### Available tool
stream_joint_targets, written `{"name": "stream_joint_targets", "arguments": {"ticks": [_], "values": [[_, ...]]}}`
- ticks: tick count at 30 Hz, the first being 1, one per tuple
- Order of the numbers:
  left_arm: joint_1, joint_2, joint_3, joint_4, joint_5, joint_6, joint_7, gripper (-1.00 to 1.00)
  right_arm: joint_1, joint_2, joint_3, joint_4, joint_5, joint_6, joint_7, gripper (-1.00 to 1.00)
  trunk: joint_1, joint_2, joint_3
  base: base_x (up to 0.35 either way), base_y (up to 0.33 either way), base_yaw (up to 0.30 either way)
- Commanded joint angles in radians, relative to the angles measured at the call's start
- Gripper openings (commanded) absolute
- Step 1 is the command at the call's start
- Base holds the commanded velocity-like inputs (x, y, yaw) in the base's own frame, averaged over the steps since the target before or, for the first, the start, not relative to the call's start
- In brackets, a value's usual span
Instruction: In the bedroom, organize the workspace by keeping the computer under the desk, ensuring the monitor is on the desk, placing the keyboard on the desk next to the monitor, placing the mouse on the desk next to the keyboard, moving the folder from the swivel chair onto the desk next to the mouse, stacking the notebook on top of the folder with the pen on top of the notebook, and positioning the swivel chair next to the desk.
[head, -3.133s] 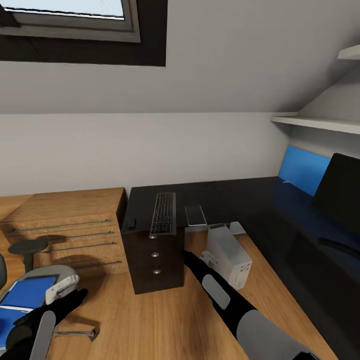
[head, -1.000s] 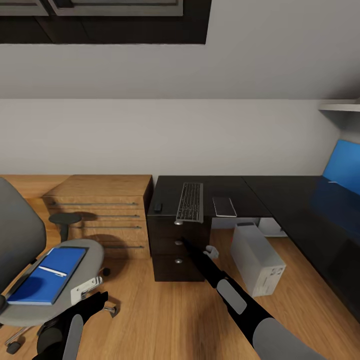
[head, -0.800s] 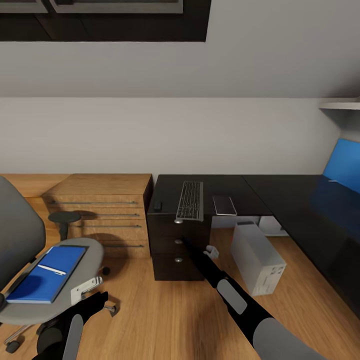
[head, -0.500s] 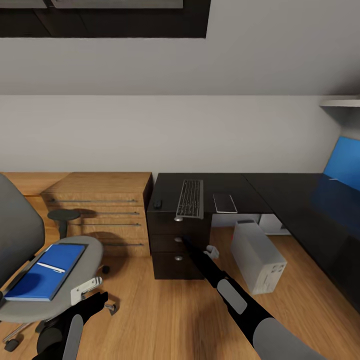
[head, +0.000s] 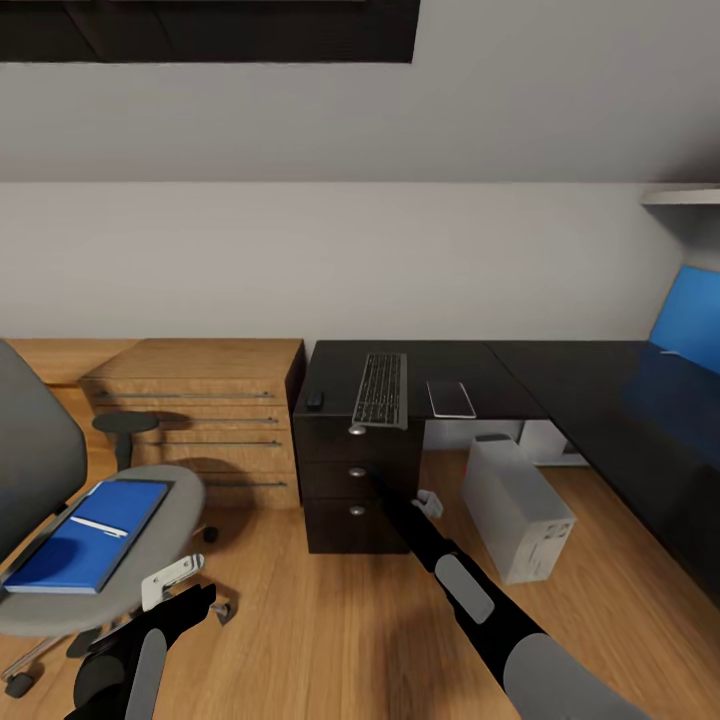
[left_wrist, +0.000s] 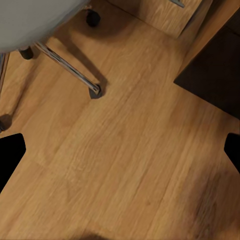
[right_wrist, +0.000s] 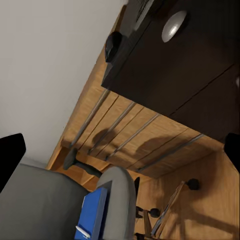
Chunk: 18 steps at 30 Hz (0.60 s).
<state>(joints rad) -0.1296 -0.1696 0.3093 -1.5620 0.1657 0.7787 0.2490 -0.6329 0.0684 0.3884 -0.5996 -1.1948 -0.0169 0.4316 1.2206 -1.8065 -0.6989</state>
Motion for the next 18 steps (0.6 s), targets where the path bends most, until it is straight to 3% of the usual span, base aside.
{"name": "stream_joint_targets", "arguments": {"ticks": [1,7,12,14,15,17,18], "values": [[-0.001,-0.001,0.001,-0.001,0.011,0.004,0.007,1.00,-0.001,0.000,0.003,0.000,-0.010,-0.002,-0.003,1.00,0.004,-0.008,-0.004,0.000,0.000,0.000],[-0.001,-0.001,0.001,-0.001,0.011,0.004,0.007,1.00,-0.002,0.009,-0.008,-0.001,-0.011,-0.005,-0.025,1.00,0.027,-0.050,-0.023,0.000,0.000,0.000],[-0.001,-0.001,0.001,0.000,0.011,0.004,0.007,1.00,-0.002,0.016,-0.054,-0.003,-0.028,0.005,-0.043,1.00,0.046,-0.085,-0.039,0.000,0.000,0.000],[-0.001,-0.001,0.001,0.000,0.011,0.004,0.007,1.00,-0.002,0.017,-0.071,-0.006,-0.074,0.033,-0.046,1.00,0.054,-0.099,-0.045,0.000,0.000,0.000],[-0.001,-0.001,0.001,0.001,0.011,0.004,0.007,1.00,-0.002,0.017,-0.078,-0.008,-0.123,0.068,-0.047,1.00,0.058,-0.106,-0.048,0.000,0.000,0.000],[-0.001,-0.001,0.001,0.001,0.011,0.004,0.007,1.00,-0.002,0.016,-0.083,-0.009,-0.174,0.104,-0.048,1.00,0.061,-0.113,-0.051,0.000,0.000,0.000],[-0.001,-0.001,0.001,0.003,0.011,0.004,0.007,1.00,-0.002,0.013,-0.089,-0.023,-0.295,0.185,-0.051,1.00,0.061,-0.113,-0.051,0.000,0.000,0.000]]}}
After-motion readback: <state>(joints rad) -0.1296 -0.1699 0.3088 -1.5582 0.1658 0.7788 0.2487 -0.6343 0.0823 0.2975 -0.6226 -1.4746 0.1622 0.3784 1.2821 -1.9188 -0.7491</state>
